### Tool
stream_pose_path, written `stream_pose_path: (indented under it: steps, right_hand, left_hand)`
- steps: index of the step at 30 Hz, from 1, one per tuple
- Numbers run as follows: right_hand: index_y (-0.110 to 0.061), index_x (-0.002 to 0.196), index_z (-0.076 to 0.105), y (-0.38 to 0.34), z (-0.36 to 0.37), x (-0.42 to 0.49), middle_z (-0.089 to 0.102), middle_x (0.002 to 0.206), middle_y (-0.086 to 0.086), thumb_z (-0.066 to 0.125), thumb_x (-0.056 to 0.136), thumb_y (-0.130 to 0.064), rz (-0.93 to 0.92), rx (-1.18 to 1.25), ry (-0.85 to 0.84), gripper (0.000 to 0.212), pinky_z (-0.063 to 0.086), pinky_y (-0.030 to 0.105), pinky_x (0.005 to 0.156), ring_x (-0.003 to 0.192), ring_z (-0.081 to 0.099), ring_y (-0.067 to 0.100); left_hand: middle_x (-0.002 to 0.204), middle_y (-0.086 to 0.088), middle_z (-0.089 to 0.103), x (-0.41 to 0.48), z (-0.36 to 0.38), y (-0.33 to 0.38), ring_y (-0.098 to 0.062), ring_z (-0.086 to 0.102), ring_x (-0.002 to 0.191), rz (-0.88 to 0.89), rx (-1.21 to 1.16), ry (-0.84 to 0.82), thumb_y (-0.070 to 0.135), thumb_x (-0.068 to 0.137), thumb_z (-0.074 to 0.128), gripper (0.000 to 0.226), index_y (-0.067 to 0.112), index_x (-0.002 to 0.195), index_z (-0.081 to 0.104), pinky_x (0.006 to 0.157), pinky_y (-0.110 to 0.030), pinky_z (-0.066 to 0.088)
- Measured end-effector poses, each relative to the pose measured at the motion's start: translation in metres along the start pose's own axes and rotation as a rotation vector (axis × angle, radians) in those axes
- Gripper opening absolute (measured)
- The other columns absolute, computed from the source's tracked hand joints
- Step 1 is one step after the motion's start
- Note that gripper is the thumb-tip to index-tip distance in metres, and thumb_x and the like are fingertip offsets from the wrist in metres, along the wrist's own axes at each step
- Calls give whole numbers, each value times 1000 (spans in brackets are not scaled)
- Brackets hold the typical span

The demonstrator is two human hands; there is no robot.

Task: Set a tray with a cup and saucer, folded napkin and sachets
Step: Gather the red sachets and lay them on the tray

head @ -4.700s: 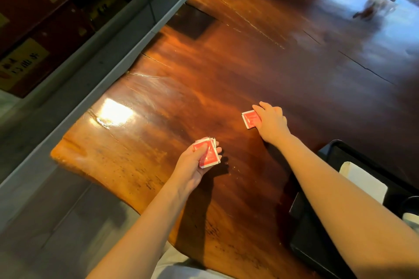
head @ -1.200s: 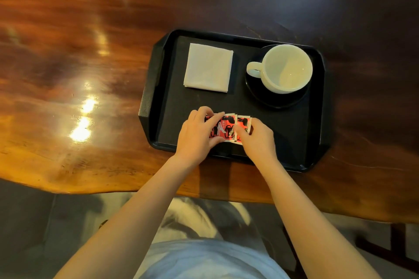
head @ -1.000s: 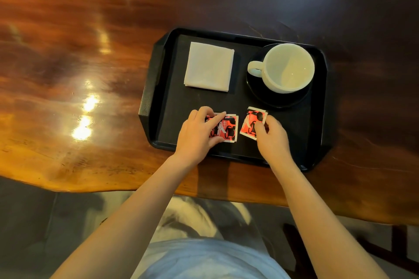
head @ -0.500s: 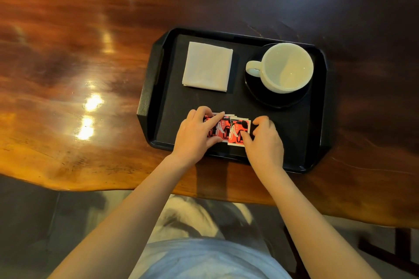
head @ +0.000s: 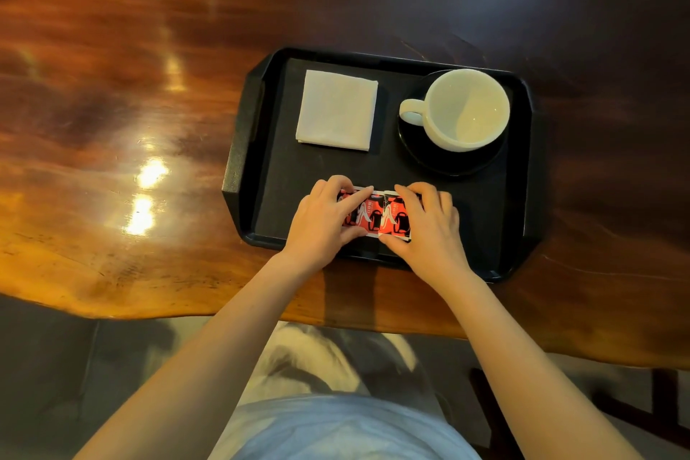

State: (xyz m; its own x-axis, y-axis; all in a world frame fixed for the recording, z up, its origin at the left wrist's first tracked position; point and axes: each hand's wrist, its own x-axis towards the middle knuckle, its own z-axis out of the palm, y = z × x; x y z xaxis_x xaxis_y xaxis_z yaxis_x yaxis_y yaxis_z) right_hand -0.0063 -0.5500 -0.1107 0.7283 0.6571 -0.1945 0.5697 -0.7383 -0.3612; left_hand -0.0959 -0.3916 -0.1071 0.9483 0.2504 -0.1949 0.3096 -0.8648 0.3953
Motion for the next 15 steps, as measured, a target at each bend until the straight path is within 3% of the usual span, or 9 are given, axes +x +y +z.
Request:
stream_pose_path:
  steps: [9, 15]
  right_hand:
    - [-19, 133, 40, 5, 1, -3, 43, 131, 5, 72, 70, -45, 3, -30, 15, 75, 36, 41, 96, 117, 37, 24]
    - [-22, 140, 29, 1, -9, -3, 35, 137, 4, 69, 71, -51, 63, -2, -96, 85, 30, 42, 102, 123, 32, 24]
  left_hand:
    - [132, -7, 45, 1, 1, 5, -22, 39, 118, 19, 4, -21, 36, 82, 66, 64, 26, 139, 38, 94, -34, 41]
    - [130, -6, 45, 2, -10, 5, -20, 41, 115, 62, 54, -38, 40, 81, 66, 69, 25, 140, 35, 90, -32, 43]
